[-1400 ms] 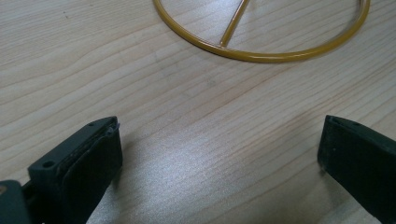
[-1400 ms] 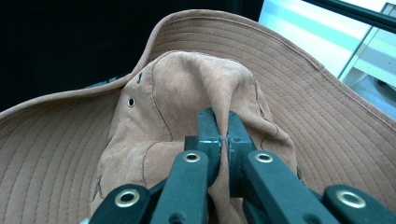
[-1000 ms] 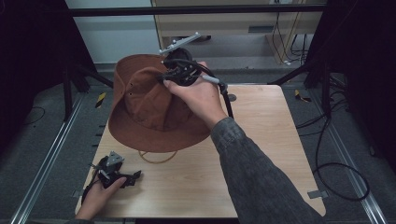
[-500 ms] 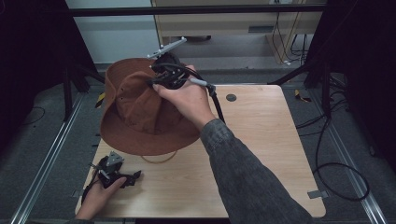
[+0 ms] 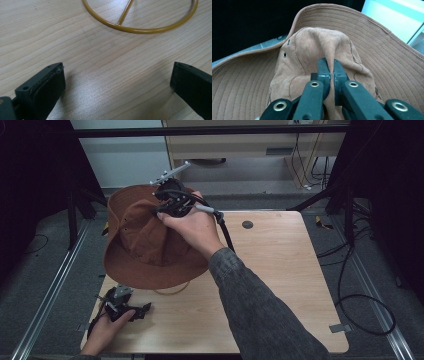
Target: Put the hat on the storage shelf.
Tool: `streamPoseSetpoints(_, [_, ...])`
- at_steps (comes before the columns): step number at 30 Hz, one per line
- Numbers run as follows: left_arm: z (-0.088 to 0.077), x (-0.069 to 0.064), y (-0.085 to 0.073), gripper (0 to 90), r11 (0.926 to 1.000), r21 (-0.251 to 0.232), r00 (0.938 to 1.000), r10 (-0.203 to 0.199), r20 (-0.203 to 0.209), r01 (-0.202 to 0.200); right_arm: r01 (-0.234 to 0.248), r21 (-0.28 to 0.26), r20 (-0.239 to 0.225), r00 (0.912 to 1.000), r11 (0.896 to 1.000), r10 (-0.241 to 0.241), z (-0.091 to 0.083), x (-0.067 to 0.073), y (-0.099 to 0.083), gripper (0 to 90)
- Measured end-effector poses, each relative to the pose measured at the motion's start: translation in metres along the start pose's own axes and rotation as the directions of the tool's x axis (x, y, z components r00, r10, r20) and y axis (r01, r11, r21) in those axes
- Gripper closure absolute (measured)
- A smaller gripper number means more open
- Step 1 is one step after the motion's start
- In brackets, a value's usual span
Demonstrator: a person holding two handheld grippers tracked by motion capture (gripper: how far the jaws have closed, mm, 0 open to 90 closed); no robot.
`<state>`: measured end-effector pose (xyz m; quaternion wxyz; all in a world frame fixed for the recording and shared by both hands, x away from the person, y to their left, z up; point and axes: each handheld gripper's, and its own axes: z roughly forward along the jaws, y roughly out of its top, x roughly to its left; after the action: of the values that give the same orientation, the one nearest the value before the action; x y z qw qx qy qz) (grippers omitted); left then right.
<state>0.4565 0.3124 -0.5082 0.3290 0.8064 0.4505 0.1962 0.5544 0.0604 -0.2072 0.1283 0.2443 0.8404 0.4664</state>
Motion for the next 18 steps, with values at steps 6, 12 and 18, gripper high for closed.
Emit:
streamPoseSetpoints(6, [0.0, 0.0, 0.0, 0.0, 1.0, 0.001, 1.0, 0.001, 0.0, -0.001, 0.001, 0.036, -0.001, 1.0, 0.999, -0.001, 0.009, 0.004, 0.007, 88.2])
streamPoseSetpoints(12, [0.0, 0.0, 0.0, 0.0, 1.0, 0.003, 1.0, 0.004, 0.001, -0.004, 0.001, 0.047, -0.005, 1.0, 0.999, -0.001, 0.015, 0.004, 0.006, 88.1])
streamPoseSetpoints(18, [0.0, 0.0, 0.0, 0.0, 1.0, 0.006, 1.0, 0.005, 0.001, -0.005, 0.002, 0.057, -0.007, 1.0, 0.998, -0.002, 0.019, 0.006, 0.004, 88.0])
